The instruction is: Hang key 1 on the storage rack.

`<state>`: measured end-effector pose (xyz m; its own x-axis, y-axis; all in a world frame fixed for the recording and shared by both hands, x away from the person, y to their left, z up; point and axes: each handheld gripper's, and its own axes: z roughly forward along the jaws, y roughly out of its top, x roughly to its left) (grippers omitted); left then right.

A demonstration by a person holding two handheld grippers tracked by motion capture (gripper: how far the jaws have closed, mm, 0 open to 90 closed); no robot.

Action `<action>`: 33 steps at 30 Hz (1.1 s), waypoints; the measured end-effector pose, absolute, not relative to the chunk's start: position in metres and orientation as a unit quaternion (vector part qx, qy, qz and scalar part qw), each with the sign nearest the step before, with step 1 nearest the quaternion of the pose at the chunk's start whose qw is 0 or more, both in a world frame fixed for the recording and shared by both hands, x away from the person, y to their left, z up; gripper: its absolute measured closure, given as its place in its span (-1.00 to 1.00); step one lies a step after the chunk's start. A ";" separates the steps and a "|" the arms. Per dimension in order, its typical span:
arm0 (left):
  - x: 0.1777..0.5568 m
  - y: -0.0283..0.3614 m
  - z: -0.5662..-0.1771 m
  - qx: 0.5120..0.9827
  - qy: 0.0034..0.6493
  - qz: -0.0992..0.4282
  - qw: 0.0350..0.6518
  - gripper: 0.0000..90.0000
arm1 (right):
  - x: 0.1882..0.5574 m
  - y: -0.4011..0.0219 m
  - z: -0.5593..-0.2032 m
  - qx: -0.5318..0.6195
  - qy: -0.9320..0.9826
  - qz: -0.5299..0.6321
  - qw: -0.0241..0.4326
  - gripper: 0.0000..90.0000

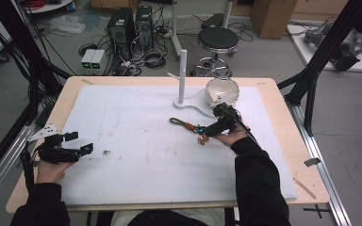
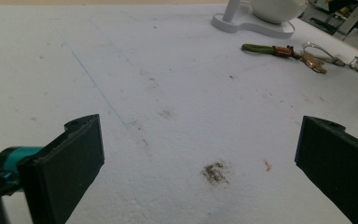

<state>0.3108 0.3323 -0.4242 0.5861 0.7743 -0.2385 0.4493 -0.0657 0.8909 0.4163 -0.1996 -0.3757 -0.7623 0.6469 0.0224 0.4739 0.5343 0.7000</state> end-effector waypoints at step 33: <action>0.311 0.328 -0.425 0.725 0.416 0.143 0.530 -0.96 | 0.490 -0.129 -0.402 0.302 0.915 0.257 0.078 -0.72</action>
